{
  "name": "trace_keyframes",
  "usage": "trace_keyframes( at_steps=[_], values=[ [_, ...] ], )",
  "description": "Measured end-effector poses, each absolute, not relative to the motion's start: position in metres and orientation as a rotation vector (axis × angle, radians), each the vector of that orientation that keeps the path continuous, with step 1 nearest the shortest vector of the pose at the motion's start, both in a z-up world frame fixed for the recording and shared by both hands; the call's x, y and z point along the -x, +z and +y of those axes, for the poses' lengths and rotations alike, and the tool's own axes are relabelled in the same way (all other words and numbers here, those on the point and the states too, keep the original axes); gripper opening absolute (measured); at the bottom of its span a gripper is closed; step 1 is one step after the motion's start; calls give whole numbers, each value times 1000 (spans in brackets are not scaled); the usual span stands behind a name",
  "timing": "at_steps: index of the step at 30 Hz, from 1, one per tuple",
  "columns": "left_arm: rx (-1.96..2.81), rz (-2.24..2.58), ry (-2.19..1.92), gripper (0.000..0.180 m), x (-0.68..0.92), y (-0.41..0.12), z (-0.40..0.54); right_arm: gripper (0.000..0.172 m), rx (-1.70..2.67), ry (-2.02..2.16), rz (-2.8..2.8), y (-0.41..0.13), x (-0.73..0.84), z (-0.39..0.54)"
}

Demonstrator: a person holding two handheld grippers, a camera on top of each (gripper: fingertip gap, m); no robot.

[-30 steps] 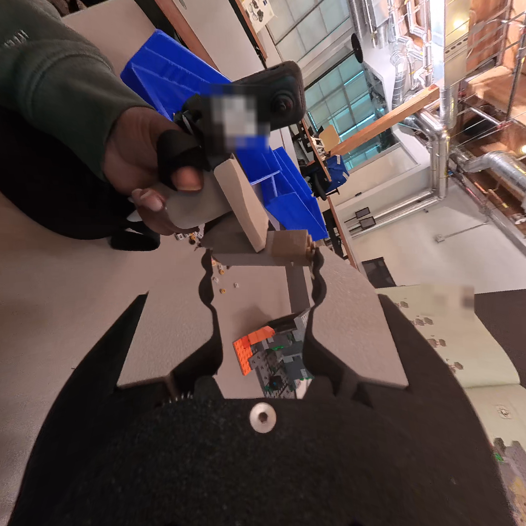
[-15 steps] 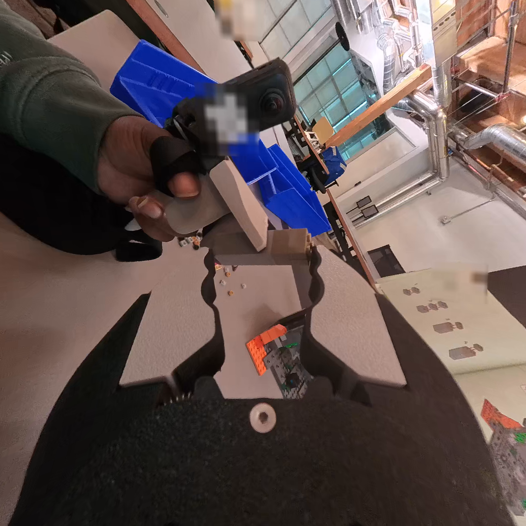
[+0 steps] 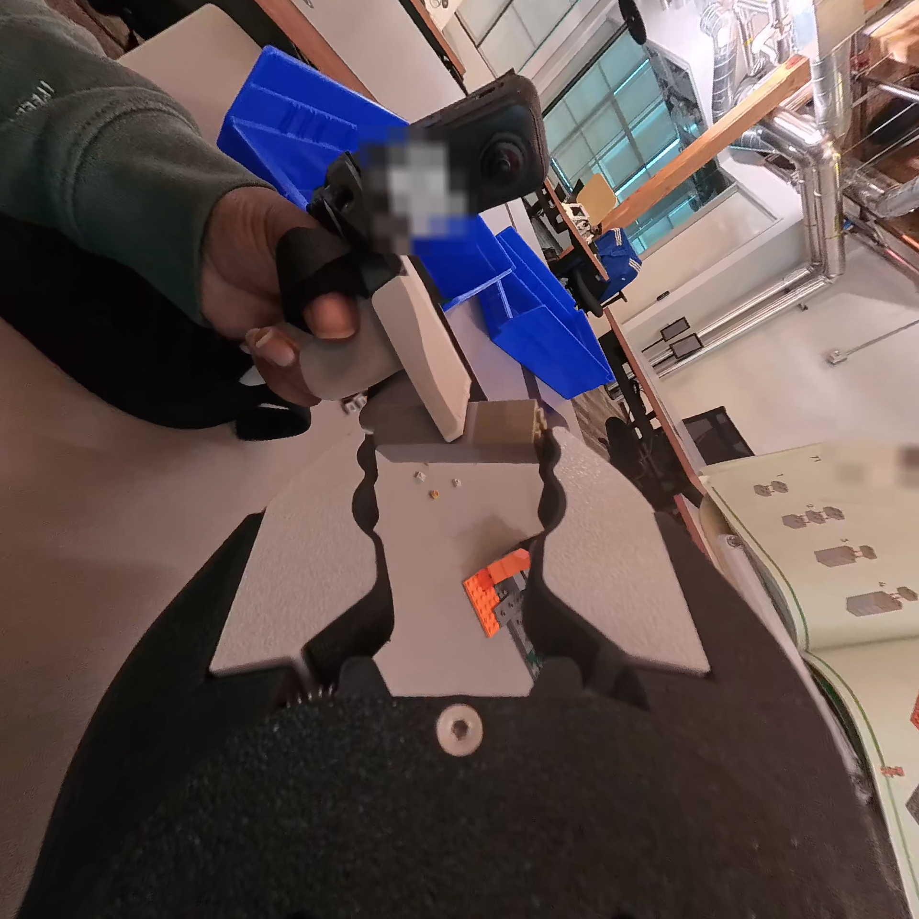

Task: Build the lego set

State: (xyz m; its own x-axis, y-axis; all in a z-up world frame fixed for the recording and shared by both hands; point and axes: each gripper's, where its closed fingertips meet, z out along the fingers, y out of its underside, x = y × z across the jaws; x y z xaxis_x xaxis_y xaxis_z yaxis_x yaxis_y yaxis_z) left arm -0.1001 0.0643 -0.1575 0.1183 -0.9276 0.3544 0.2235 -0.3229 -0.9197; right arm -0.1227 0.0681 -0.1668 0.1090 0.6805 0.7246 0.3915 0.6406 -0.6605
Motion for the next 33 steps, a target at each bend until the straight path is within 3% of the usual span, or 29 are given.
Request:
trace_keyframes(
  at_steps=[9,17,20,33],
  values=[
    [1440,726,-1222,16,96,-162,82,72,925,193,-1400,-148,114,77],
    [1501,666,-1191,16,93,-164,88,77,986,22,-1371,-171,118,89],
    [1513,651,-1205,16,94,-165,88,68,976,-20,-1338,-169,117,93],
    [1545,667,-1252,17,90,-176,87,67,1066,77,-1362,-181,114,91]
  ],
)
